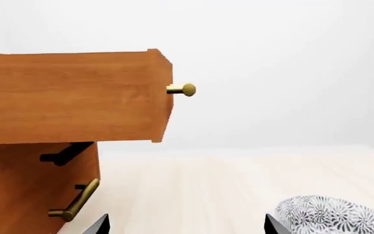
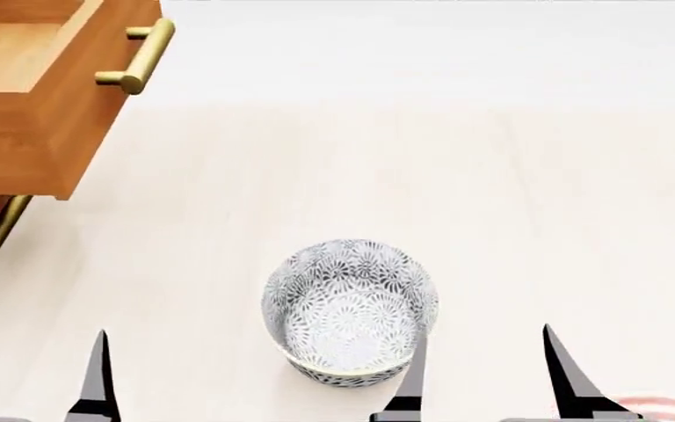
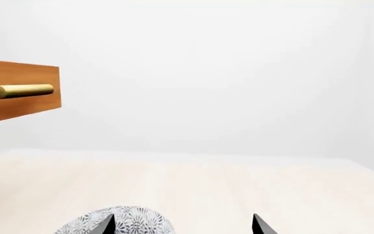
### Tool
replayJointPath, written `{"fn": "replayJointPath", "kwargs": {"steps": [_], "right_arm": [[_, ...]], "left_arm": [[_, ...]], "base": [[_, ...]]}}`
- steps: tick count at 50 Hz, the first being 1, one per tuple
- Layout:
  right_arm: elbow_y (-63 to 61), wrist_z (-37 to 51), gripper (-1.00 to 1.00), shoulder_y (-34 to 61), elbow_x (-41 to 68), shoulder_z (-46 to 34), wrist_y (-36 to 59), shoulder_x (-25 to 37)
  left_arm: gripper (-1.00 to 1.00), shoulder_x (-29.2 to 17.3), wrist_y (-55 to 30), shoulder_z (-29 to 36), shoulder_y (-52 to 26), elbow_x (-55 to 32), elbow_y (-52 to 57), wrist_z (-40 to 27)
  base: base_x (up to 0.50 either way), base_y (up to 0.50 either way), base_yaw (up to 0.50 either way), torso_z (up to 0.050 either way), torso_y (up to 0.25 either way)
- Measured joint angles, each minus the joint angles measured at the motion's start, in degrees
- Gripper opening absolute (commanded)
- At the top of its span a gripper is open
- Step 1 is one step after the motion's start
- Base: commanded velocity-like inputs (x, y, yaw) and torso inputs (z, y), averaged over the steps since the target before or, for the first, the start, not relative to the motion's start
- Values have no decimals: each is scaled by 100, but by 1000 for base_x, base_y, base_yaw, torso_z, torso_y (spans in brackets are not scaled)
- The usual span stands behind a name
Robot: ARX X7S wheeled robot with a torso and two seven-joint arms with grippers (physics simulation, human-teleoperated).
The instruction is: Put the ketchup in the top drawer of the cabinet.
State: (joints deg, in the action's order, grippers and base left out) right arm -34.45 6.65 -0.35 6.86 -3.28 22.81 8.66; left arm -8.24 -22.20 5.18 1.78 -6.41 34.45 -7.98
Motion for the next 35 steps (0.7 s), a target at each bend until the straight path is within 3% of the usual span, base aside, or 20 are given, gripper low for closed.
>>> {"fn": "replayJointPath", "kwargs": {"steps": [35], "right_arm": [[72, 188, 100, 15, 125, -113, -25, 121]], "left_arm": [[100, -164, 42, 96, 7, -115, -36, -187]], "base": [[0, 469, 0, 0, 0]]}}
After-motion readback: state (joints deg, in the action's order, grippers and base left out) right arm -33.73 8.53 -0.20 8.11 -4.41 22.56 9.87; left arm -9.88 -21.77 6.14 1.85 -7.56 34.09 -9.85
